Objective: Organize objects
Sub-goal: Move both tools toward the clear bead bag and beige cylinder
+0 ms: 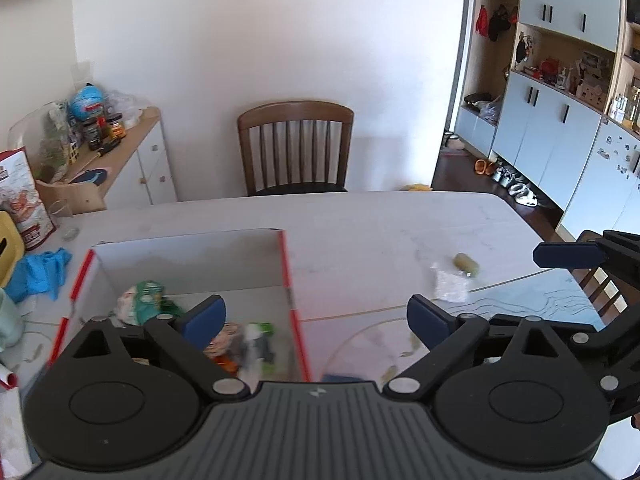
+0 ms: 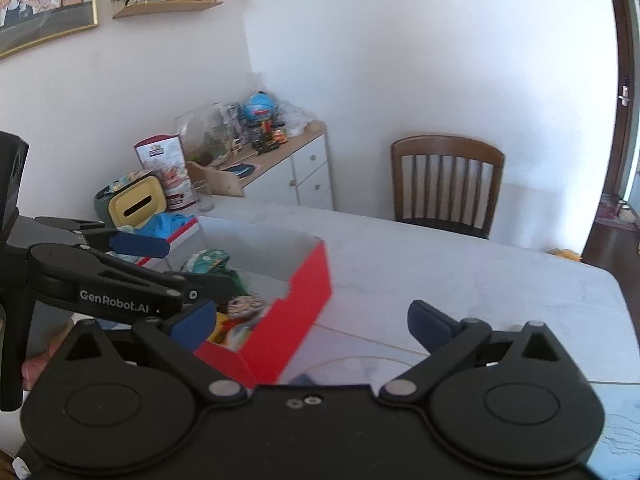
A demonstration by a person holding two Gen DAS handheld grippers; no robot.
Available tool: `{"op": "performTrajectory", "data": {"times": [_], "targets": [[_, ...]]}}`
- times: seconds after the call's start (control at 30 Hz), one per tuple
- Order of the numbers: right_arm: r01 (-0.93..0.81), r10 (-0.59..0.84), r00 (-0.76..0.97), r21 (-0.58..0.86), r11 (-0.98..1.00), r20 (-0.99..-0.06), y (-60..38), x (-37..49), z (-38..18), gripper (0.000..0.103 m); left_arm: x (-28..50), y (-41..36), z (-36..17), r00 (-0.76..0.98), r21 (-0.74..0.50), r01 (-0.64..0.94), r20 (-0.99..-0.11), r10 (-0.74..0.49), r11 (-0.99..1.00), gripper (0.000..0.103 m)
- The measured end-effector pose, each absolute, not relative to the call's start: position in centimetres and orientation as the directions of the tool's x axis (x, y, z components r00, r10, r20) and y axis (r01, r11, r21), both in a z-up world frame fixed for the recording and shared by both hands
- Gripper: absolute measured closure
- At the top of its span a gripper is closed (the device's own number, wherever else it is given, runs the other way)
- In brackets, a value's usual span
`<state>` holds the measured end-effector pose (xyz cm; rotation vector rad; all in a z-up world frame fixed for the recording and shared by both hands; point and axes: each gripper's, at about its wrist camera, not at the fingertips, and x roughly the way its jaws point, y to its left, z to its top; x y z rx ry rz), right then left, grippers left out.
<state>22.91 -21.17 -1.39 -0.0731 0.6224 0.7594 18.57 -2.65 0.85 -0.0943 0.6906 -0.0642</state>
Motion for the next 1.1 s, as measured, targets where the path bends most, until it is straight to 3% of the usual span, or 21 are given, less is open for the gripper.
{"op": "performTrajectory", "data": {"times": [0.67,1.1], "targets": [[-0.532,0.502,0.627,0.144,0.835,-0.596,-34.7,28.1,-4.8,0.001,23.6,-14.2,-2.4,0.736,-0.178,0.117,-0.646,-0.206,0.977,0.001],[-0.467,0.414,0.604,0.119,0.876,-0.681,-36.5,35.2,-10.4,0.001,29.3,-19.5,-7.7,0.711,-0.122,0.147,-0.677,-0.19,0.982,0.001]]}}
